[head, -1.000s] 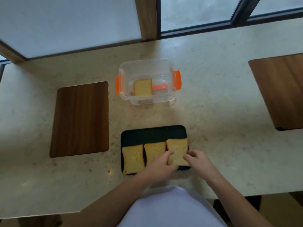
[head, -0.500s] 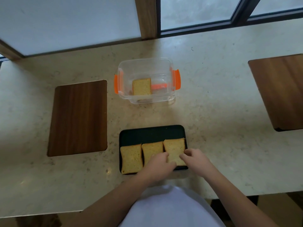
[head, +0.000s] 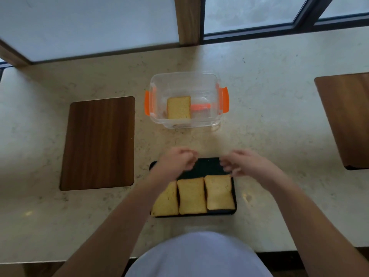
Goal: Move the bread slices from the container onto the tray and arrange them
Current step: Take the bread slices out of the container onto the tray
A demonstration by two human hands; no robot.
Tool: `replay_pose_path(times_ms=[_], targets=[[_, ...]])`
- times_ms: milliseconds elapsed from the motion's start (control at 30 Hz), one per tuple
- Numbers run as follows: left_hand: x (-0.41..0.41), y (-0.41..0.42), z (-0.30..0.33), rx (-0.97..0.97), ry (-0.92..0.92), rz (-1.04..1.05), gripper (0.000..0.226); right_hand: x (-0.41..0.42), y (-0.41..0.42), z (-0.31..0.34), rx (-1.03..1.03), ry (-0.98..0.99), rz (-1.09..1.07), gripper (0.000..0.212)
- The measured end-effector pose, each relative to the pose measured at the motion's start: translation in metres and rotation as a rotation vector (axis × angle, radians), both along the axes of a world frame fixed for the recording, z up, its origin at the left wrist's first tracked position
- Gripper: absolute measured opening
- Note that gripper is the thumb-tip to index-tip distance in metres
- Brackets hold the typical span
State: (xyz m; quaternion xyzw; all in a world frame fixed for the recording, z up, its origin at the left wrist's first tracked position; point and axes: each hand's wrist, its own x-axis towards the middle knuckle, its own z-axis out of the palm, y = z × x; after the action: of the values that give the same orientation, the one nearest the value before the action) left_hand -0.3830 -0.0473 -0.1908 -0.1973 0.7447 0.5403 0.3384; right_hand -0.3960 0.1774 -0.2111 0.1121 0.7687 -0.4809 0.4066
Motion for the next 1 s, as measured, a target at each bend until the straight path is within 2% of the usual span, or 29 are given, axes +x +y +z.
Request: replay_pose_path(times_ms=[100, 167, 233, 300, 433, 533, 633, 800, 900, 1000], targets=[[-0.055, -0.018, 0.027, 0.102, 0.097, 0.306, 0.019, -0.062, -0.032, 0.031, -0.203, 0.158, -0.121, 0.029], [-0.092, -0.02, 0.036, 0.094, 0.175, 0.374, 0.014, -0.105, -0.063, 0.041, -0.265, 0.201, -0.18, 0.031], [-0.127, -0.019, 0.034, 0.078, 0.176, 0.455, 0.01, -0.143, -0.095, 0.036, -0.241, 0.194, -0.221, 0.025], [-0.152, -0.014, 0.026, 0.065, 0.091, 0.488, 0.01, -0.169, -0.118, 0.022, -0.157, 0.113, -0.229, 0.028], [-0.174, -0.008, -0.005, -0.084, -0.007, 0.404, 0.009, -0.186, -0.136, -0.01, -0.051, -0.109, -0.231, 0.035], [-0.18, -0.005, -0.034, -0.223, 0.029, 0.257, 0.014, -0.189, -0.14, -0.019, 0.025, -0.189, -0.245, 0.017], [-0.184, -0.01, -0.055, -0.359, -0.002, 0.098, 0.029, -0.192, -0.143, -0.024, 0.066, -0.238, -0.279, 0.011], [-0.2, -0.013, -0.078, -0.508, -0.039, 0.057, 0.038, -0.195, -0.145, -0.042, 0.064, -0.28, -0.327, 0.016], [-0.203, -0.009, -0.082, -0.613, -0.003, 0.022, 0.031, -0.195, -0.143, -0.047, 0.05, -0.303, -0.357, 0.018], [-0.2, -0.007, -0.083, -0.558, 0.0, 0.089, 0.031, -0.197, -0.14, -0.048, 0.046, -0.307, -0.376, 0.02]])
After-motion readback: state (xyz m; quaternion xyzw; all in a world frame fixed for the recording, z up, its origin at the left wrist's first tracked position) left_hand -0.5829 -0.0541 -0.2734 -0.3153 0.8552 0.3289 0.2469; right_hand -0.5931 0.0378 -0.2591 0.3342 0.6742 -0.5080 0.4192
